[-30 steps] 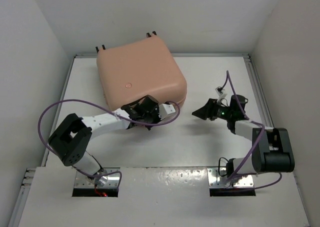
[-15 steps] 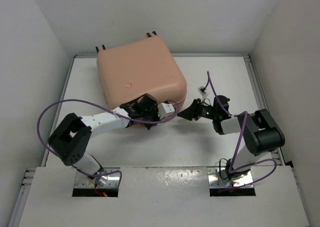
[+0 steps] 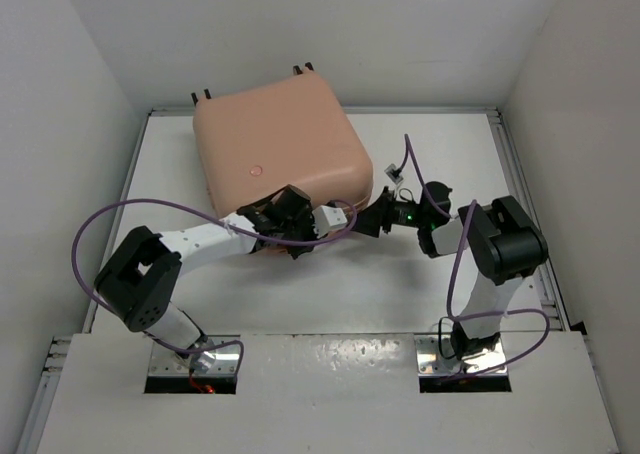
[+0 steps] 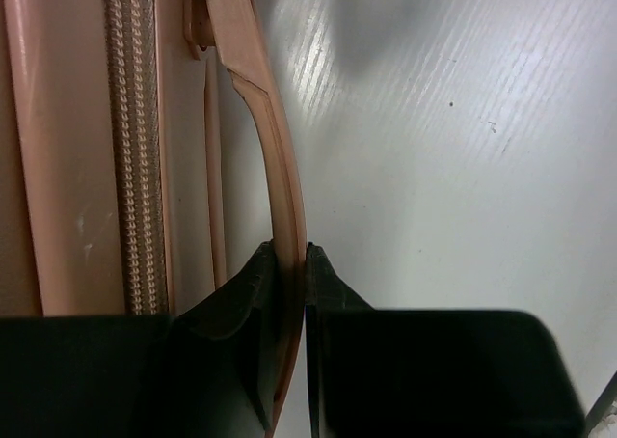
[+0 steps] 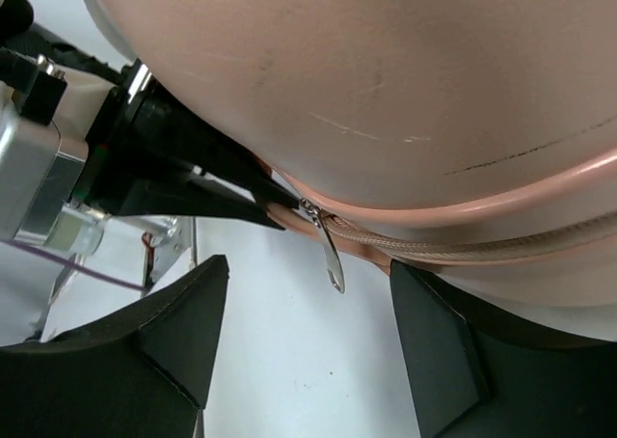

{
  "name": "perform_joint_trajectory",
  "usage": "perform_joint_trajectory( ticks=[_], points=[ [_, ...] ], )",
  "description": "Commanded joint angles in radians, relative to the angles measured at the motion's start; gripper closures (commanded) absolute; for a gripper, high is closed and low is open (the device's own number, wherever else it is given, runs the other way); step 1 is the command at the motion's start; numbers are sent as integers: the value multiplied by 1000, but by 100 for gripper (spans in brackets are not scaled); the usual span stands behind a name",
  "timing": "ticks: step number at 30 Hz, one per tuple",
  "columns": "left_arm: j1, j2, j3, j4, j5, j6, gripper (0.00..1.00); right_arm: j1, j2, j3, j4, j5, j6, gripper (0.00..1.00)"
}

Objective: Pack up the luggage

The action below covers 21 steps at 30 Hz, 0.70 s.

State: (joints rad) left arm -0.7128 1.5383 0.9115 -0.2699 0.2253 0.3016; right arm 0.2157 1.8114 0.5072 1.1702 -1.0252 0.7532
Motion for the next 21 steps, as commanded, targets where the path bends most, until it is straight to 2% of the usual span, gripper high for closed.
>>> perform_joint_trajectory(
  ticks=[1,9,12,18,21],
  points=[
    [42,-6,4,-81,51,-35,98,10,45,56,153,-45,-29,32],
    [61,22,32,-100,60,-25,98,37,98,77,220,-21,-14,40],
    [61,22,32,-100,60,-25,98,50,101,85,232,16,3,49],
    [70,31,32,-100,60,-58,98,74,77,53,247,102,26,51],
    [70,40,32,-100,60,-58,98,88,72,33,259,120,21,60]
  ],
)
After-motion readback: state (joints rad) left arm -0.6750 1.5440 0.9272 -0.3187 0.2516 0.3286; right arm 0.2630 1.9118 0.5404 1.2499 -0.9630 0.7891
